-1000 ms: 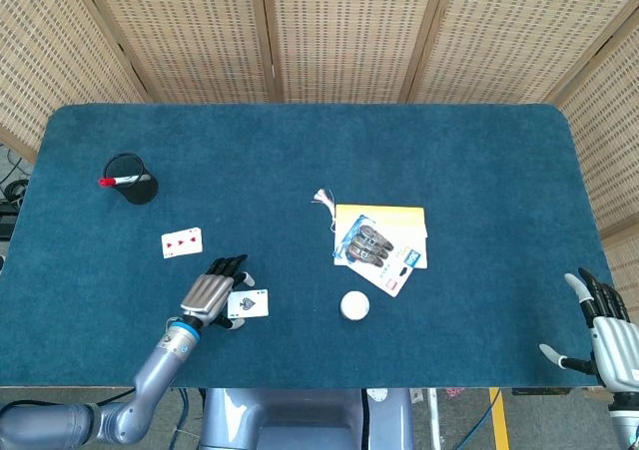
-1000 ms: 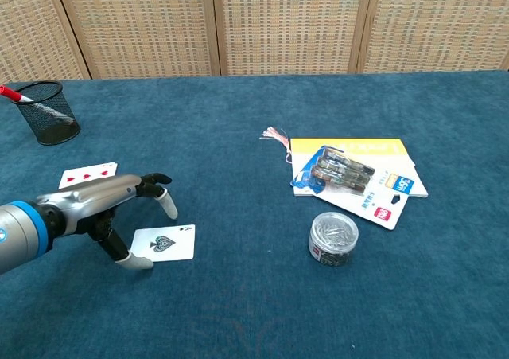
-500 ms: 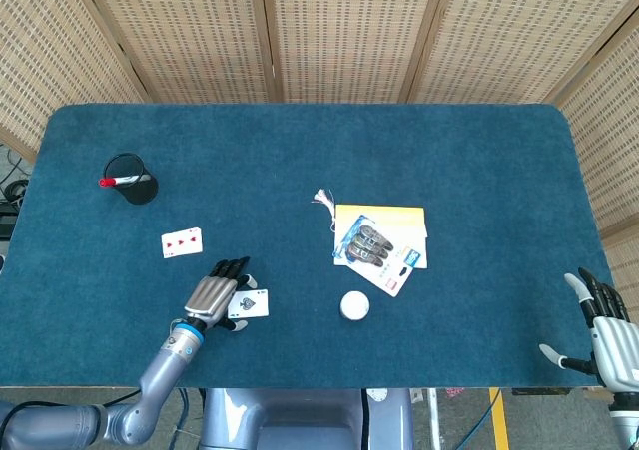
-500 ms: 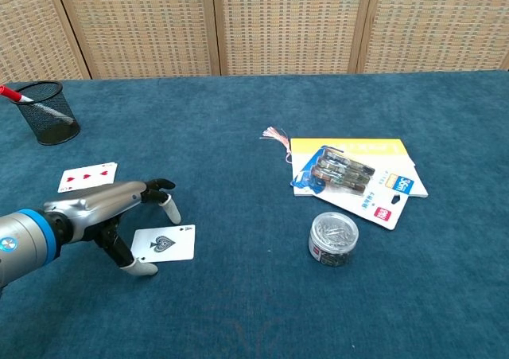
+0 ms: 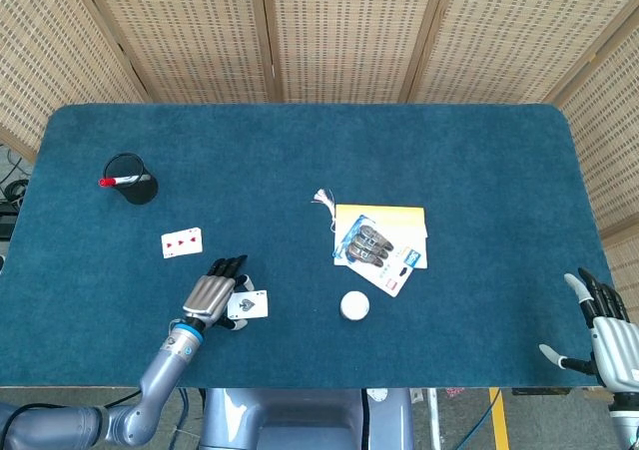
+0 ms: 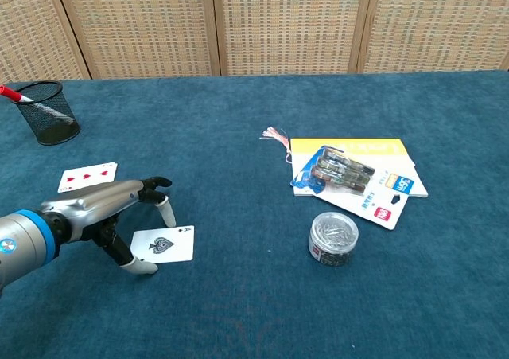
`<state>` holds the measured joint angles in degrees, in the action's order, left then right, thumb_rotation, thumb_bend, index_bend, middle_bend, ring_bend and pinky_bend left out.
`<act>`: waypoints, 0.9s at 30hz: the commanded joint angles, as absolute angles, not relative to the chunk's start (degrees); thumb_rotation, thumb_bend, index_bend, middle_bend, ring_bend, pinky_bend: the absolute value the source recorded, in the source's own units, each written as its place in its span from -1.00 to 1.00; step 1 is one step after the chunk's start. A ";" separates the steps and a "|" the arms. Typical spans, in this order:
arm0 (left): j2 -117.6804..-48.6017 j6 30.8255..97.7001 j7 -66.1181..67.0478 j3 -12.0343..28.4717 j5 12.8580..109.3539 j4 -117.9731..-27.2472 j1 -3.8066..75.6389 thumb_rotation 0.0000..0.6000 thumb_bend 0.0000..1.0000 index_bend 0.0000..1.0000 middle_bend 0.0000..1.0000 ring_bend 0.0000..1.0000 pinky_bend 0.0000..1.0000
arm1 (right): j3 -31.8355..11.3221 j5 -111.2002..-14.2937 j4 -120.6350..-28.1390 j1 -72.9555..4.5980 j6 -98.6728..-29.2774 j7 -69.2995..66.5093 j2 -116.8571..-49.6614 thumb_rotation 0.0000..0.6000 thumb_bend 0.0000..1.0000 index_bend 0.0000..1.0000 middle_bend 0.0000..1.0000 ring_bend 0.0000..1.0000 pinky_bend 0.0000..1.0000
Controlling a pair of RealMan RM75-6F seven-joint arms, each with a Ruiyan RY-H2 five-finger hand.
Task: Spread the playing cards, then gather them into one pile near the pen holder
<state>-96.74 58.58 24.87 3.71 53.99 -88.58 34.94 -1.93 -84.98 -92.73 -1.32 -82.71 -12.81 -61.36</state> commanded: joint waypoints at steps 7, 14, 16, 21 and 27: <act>-96.29 58.49 25.63 3.98 53.69 -88.64 35.02 1.00 -0.55 0.20 -1.00 -1.00 -1.00 | -1.91 -84.98 -92.72 -1.33 -82.68 -12.76 -61.35 1.00 -0.69 -0.88 -1.00 -1.00 -1.00; -96.27 58.70 25.99 4.21 53.79 -88.57 35.03 1.00 -0.55 0.21 -1.00 -1.00 -1.00 | -1.91 -84.94 -92.76 -1.35 -82.63 -12.74 -61.34 1.00 -0.68 -0.88 -1.00 -1.00 -1.00; -96.22 58.75 26.01 4.28 53.82 -88.58 35.00 1.00 -0.55 0.21 -1.00 -1.00 -1.00 | -1.90 -84.95 -92.76 -1.34 -82.63 -12.73 -61.33 1.00 -0.68 -0.88 -1.00 -1.00 -1.00; -95.73 58.91 26.04 4.71 53.95 -88.66 35.06 1.00 -0.55 0.21 -1.00 -1.00 -1.00 | -1.89 -84.94 -92.77 -1.36 -82.58 -12.76 -61.31 1.00 -0.68 -0.88 -1.00 -1.00 -1.00; -94.05 58.24 25.75 5.00 54.33 -88.88 35.33 1.00 -0.56 0.21 -1.00 -1.00 -1.00 | -1.87 -84.93 -92.78 -1.39 -82.50 -12.70 -61.27 1.00 -0.68 -0.88 -1.00 -1.00 -1.00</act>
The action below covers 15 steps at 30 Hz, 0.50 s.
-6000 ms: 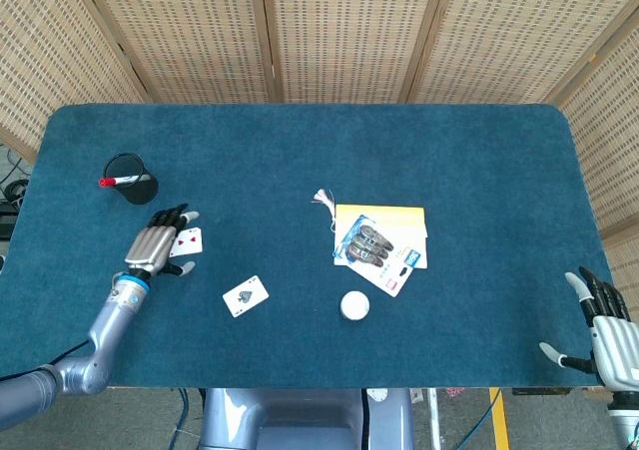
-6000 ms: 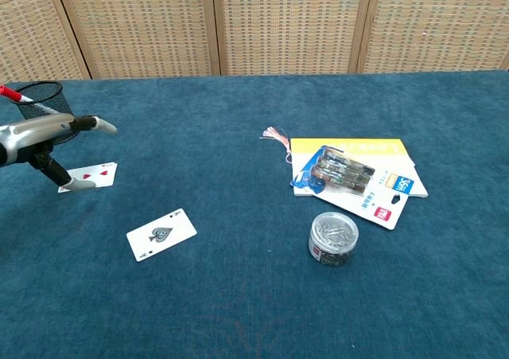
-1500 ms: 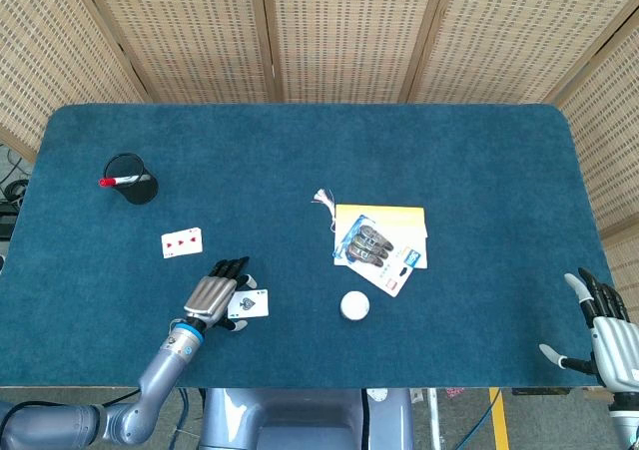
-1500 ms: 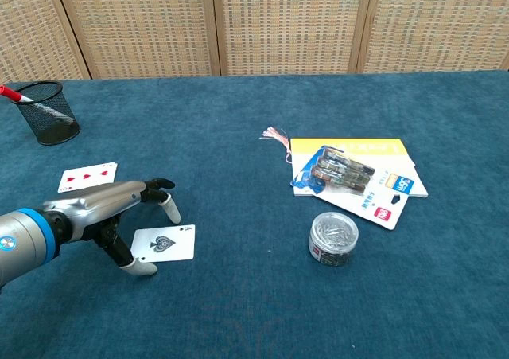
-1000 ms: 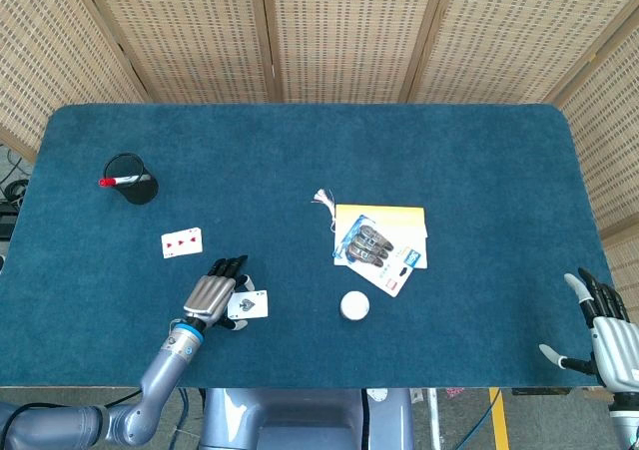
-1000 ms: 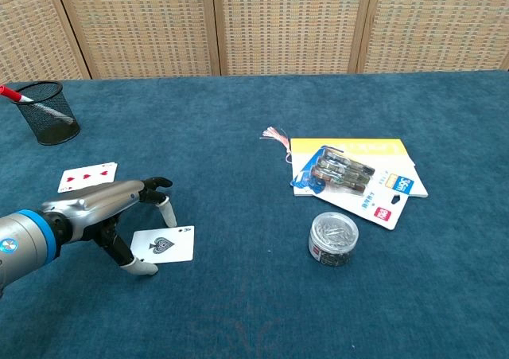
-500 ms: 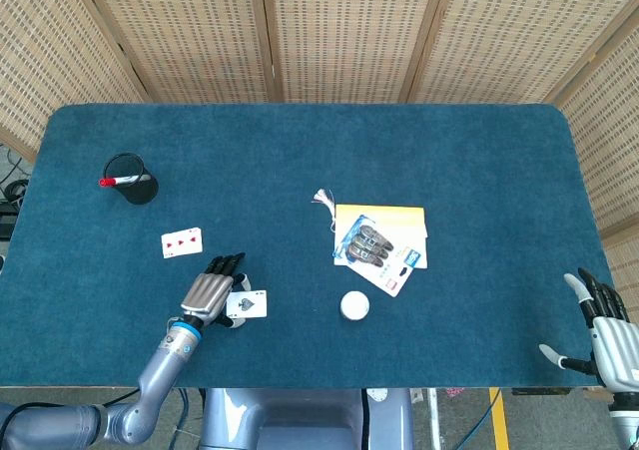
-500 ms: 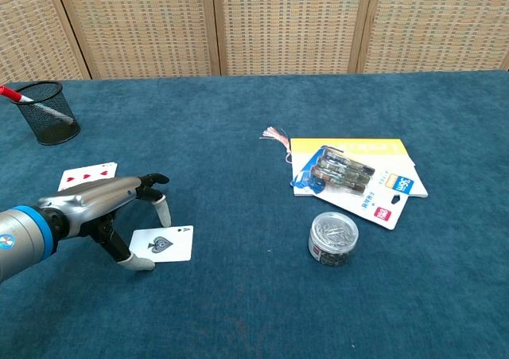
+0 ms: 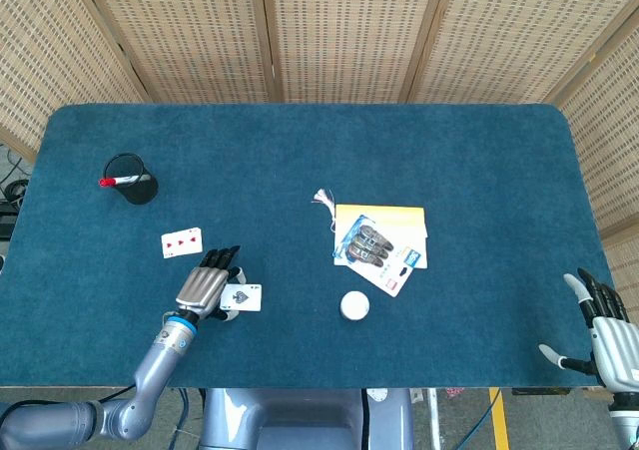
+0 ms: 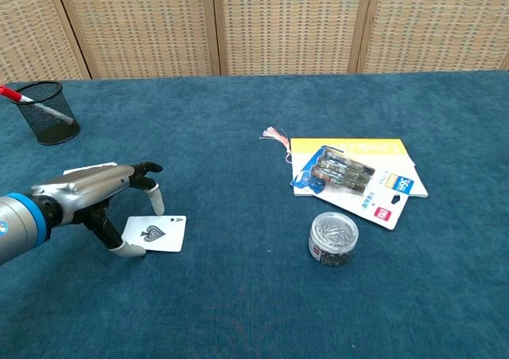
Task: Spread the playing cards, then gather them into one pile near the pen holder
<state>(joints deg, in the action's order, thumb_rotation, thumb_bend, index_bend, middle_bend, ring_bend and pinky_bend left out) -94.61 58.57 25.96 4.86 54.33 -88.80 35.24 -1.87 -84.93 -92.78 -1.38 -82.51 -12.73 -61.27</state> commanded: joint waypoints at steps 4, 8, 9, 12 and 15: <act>-93.15 57.43 24.97 5.57 53.73 -88.59 35.50 1.00 -0.57 0.21 -1.00 -1.00 -1.00 | -1.86 -84.91 -92.81 -1.40 -82.47 -12.58 -61.27 1.00 -0.69 -0.88 -1.00 -1.00 -1.00; -92.23 56.87 24.51 6.32 53.24 -87.96 35.88 1.00 -0.57 0.21 -1.00 -1.00 -1.00 | -1.88 -84.83 -92.87 -1.42 -82.42 -12.40 -61.27 1.00 -0.69 -0.88 -1.00 -1.00 -1.00; -91.93 56.68 24.37 6.54 53.08 -87.79 35.99 1.00 -0.57 0.21 -1.00 -1.00 -1.00 | -1.88 -84.80 -92.88 -1.42 -82.42 -12.37 -61.28 1.00 -0.69 -0.88 -1.00 -1.00 -1.00; -91.16 56.22 23.90 7.09 52.61 -87.46 36.23 1.00 -0.57 0.21 -1.00 -1.00 -1.00 | -1.89 -84.78 -92.91 -1.42 -82.41 -12.34 -61.28 1.00 -0.68 -0.88 -1.00 -1.00 -1.00; -89.94 55.69 23.22 7.90 52.10 -86.74 36.54 1.00 -0.57 0.21 -1.00 -1.00 -1.00 | -1.89 -84.78 -92.90 -1.41 -82.44 -12.26 -61.30 1.00 -0.69 -0.88 -1.00 -1.00 -1.00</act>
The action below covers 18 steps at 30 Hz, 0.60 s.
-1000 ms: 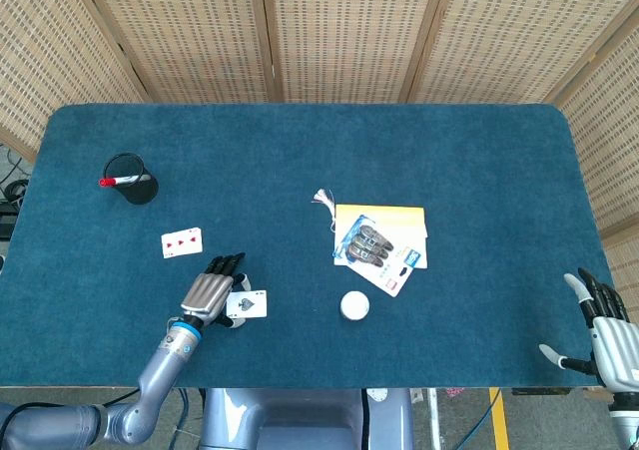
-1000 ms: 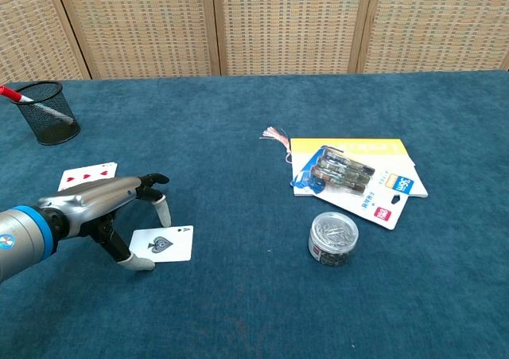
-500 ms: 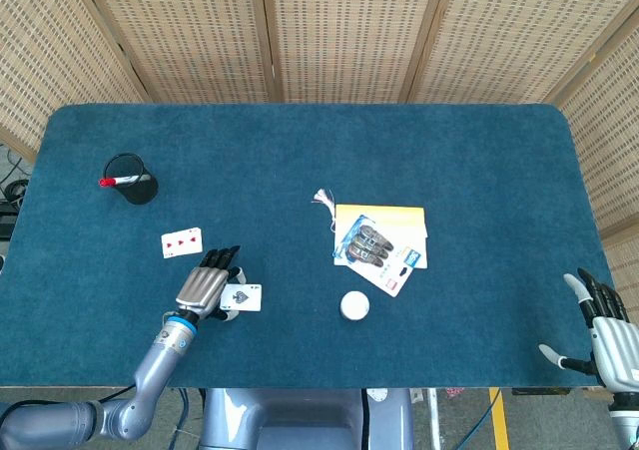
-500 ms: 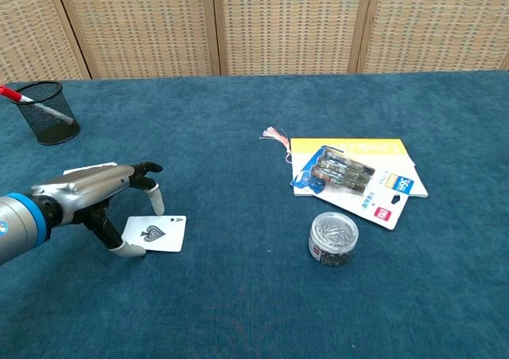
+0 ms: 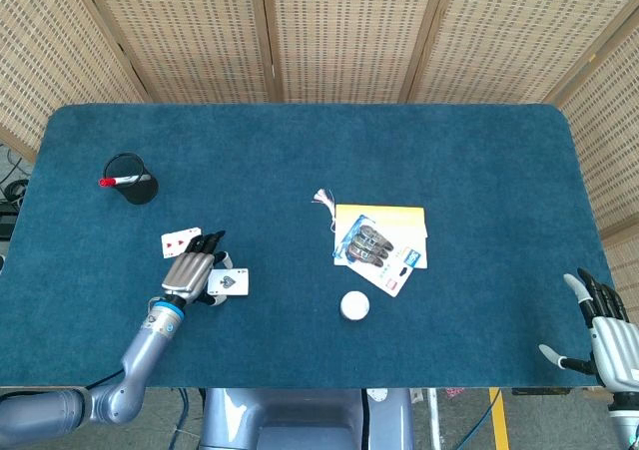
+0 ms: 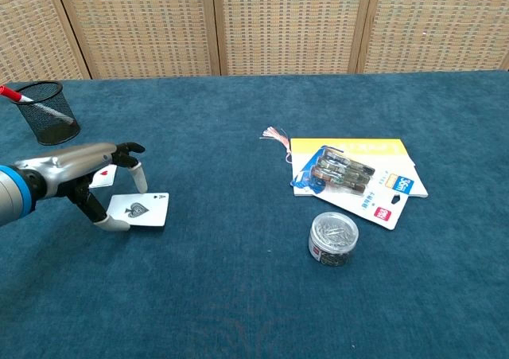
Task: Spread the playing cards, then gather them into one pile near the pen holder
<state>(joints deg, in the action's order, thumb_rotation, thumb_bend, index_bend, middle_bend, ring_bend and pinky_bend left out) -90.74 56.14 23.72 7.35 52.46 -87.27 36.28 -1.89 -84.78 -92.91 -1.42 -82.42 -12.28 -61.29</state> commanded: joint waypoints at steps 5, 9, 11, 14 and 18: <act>-88.38 54.45 21.66 8.97 51.17 -84.71 36.96 1.00 -0.57 0.21 -1.00 -1.00 -1.00 | -1.92 -84.70 -92.92 -1.41 -82.42 -12.12 -61.33 1.00 -0.68 -0.88 -1.00 -1.00 -1.00; -87.44 52.17 18.98 9.85 50.90 -82.13 37.43 1.00 -0.57 0.21 -1.00 -1.00 -1.00 | -1.98 -84.58 -92.96 -1.38 -82.53 -11.72 -61.44 1.00 -0.69 -0.88 -1.00 -1.00 -1.00; -87.28 51.13 17.58 10.16 50.95 -80.39 37.62 1.00 -0.58 0.21 -1.00 -1.00 -1.00 | -2.00 -84.46 -93.01 -1.39 -82.46 -11.47 -61.49 1.00 -0.69 -0.88 -1.00 -1.00 -1.00; -87.37 49.70 15.71 10.64 50.69 -77.73 37.91 1.00 -0.58 0.21 -1.00 -1.00 -1.00 | -2.07 -84.23 -93.14 -1.43 -82.34 -11.15 -61.47 1.00 -0.69 -0.88 -1.00 -1.00 -1.00; -87.86 48.42 13.93 11.03 50.59 -74.33 38.23 1.00 -0.58 0.21 -1.00 -1.00 -1.00 | -2.13 -84.07 -93.24 -1.43 -82.33 -10.68 -61.53 1.00 -0.69 -0.88 -1.00 -1.00 -1.00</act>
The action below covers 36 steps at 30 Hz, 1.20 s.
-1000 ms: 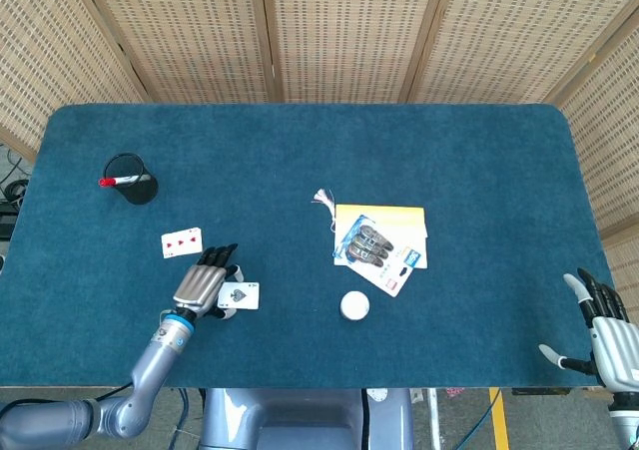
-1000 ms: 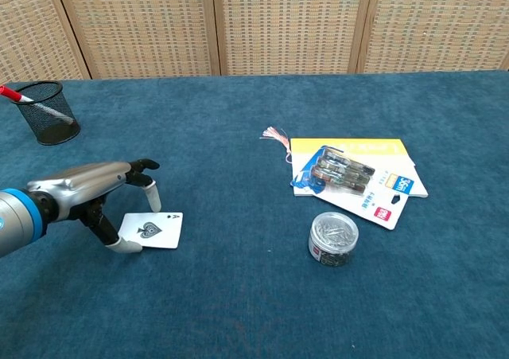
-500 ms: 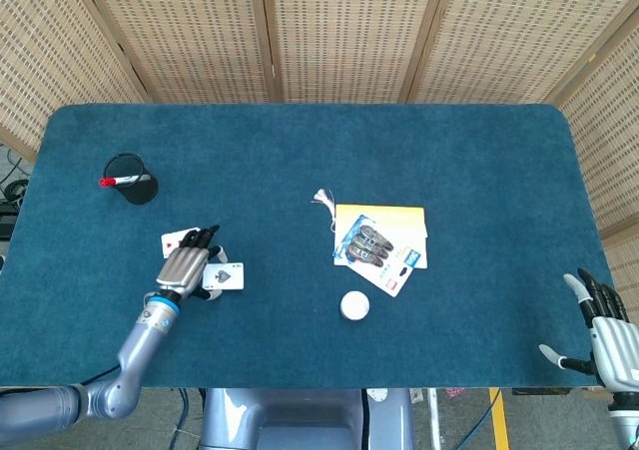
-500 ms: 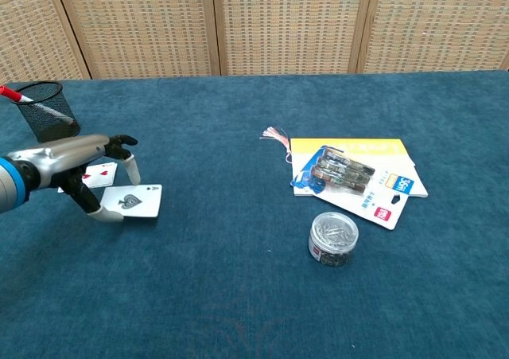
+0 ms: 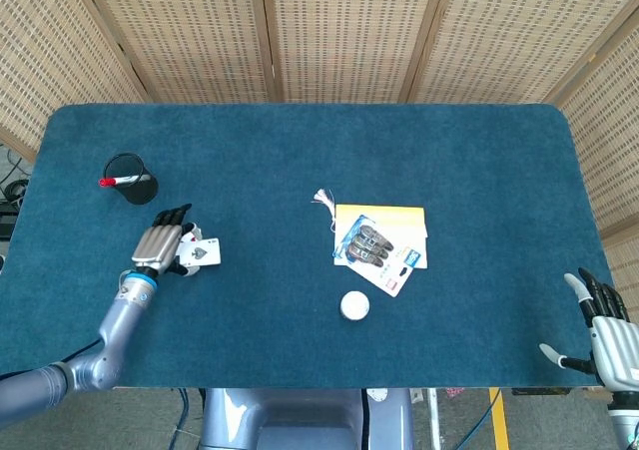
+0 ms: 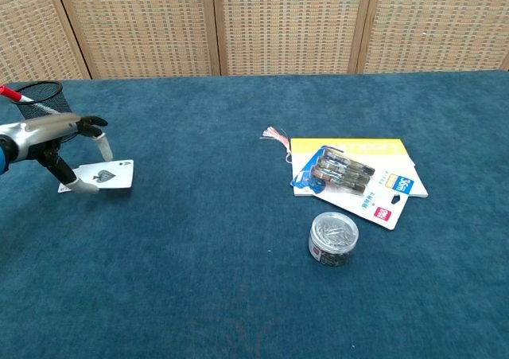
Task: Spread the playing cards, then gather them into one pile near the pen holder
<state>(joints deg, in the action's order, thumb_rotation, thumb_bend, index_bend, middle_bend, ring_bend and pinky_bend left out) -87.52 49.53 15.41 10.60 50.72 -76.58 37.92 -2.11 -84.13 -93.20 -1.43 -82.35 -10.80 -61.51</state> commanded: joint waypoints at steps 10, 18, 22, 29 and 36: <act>-89.26 45.39 8.98 11.46 51.42 -67.51 38.36 1.00 -0.58 0.21 -1.00 -1.00 -1.00 | -2.17 -83.86 -93.40 -1.51 -82.09 -10.23 -61.50 1.00 -0.69 -0.88 -1.00 -1.00 -1.00; -90.20 43.88 7.39 11.04 52.91 -64.22 38.64 1.00 -0.58 0.21 -1.00 -1.00 -1.00 | -2.21 -83.81 -93.41 -1.45 -82.23 -10.13 -61.56 1.00 -0.69 -0.88 -1.00 -1.00 -1.00; -90.68 43.66 7.36 10.92 53.20 -63.24 38.79 1.00 -0.58 0.21 -1.00 -1.00 -1.00 | -2.22 -83.80 -93.41 -1.44 -82.22 -10.12 -61.56 1.00 -0.69 -0.88 -1.00 -1.00 -1.00; -91.10 43.54 7.60 10.71 53.36 -62.26 38.72 1.00 -0.58 0.21 -1.00 -1.00 -1.00 | -2.22 -83.82 -93.40 -1.45 -82.19 -10.14 -61.56 1.00 -0.69 -0.88 -1.00 -1.00 -1.00; -91.38 43.51 8.19 10.72 53.37 -61.36 38.86 1.00 -0.58 0.16 -1.00 -1.00 -1.00 | -2.23 -83.78 -93.49 -1.45 -82.18 -10.05 -61.53 1.00 -0.69 -0.88 -1.00 -1.00 -1.00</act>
